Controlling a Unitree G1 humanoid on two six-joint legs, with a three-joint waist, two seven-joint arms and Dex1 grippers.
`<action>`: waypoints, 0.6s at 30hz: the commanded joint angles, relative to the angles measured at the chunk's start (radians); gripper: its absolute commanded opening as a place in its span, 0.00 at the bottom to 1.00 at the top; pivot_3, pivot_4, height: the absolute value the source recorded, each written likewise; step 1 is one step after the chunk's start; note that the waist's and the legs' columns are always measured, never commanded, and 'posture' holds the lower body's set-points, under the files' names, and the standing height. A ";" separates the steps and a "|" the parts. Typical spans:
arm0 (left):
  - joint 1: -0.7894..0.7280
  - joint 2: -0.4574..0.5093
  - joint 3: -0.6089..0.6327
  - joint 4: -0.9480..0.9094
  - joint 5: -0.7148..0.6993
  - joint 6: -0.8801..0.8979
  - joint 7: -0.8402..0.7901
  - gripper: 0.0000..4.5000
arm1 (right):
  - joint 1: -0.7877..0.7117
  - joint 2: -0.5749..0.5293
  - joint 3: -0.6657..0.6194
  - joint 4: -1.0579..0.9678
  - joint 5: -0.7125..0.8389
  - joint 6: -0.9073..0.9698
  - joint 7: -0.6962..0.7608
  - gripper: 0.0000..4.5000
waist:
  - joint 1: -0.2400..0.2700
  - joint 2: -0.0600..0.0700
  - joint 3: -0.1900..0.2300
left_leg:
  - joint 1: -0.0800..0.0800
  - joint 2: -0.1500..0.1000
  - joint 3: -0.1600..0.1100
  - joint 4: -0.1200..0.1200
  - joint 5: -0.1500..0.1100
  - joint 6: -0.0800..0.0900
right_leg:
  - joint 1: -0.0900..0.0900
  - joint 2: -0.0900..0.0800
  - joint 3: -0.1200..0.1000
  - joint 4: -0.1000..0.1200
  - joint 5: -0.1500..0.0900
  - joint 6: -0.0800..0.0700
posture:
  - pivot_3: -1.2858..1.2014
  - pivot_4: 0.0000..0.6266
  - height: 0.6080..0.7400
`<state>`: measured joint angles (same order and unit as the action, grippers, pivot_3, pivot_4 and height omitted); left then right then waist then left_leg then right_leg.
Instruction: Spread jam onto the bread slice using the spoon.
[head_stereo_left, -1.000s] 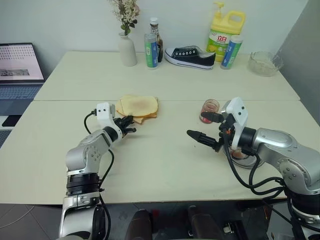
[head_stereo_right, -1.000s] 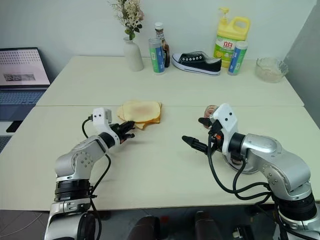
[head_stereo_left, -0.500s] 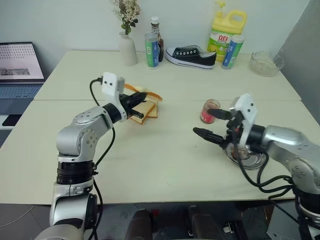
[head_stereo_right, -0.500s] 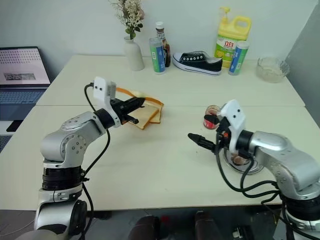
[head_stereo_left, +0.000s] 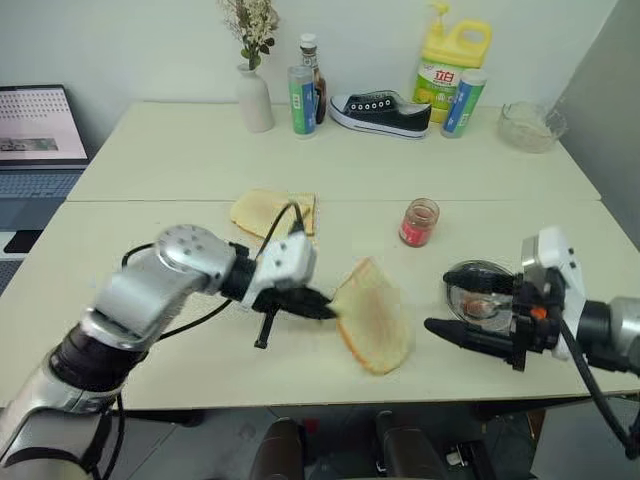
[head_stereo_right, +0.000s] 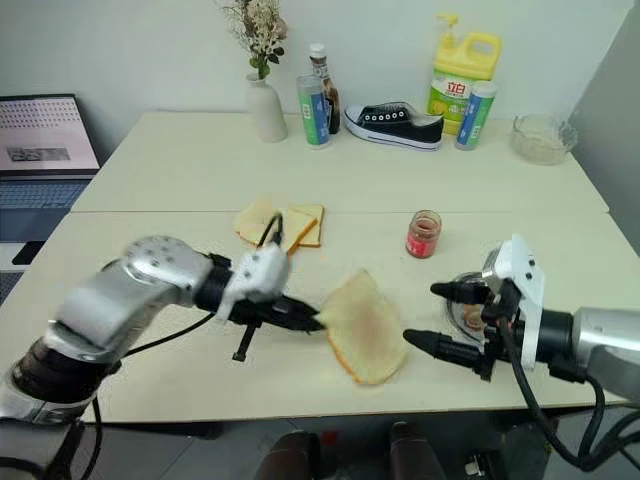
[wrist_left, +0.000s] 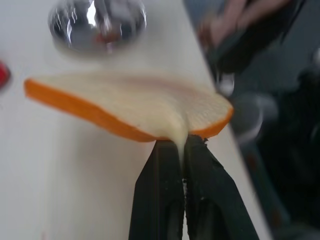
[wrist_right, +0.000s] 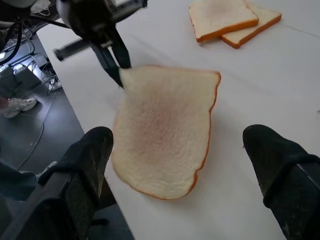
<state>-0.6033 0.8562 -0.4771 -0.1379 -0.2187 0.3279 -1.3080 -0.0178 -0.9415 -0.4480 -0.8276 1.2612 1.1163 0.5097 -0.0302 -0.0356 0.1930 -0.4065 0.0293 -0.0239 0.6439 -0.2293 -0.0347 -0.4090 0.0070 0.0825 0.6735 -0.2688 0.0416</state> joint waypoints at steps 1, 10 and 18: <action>-0.043 -0.054 -0.049 0.116 0.141 -0.214 -0.008 0.00 | 0.051 -0.002 0.004 -0.076 0.047 -0.038 -0.038 1.00 | 0.001 0.000 0.000 | -0.001 0.000 0.000 0.000 0.000 0.000 | 0.000 0.000 0.000 0.000 0.000 0.000 | 0.52 0.24 1.00; -0.176 -0.282 -0.033 0.427 0.309 -0.455 0.138 0.00 | 0.101 -0.027 0.041 -0.073 0.035 -0.100 -0.064 1.00 | 0.004 0.000 0.000 | -0.008 -0.001 -0.004 0.003 0.000 0.000 | -0.003 -0.001 -0.004 -0.002 0.001 0.002 | 0.52 0.24 1.00; -0.233 -0.331 -0.042 0.601 0.450 -0.559 0.242 0.00 | 0.077 -0.051 0.082 -0.043 0.010 -0.134 -0.062 1.00 | 0.001 0.000 0.000 | -0.008 0.000 -0.009 0.003 0.000 0.000 | -0.002 0.000 -0.009 0.000 0.001 0.002 | 0.52 0.24 1.00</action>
<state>-0.8177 0.5234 -0.5355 0.4382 0.1974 -0.2088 -1.0985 0.0665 -0.9803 -0.3661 -0.8606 1.2748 1.0094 0.4441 -0.0296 -0.0357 0.1929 -0.4143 0.0290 -0.0325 0.6471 -0.2291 -0.0345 -0.4110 0.0070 0.0736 0.6737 -0.2676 0.0437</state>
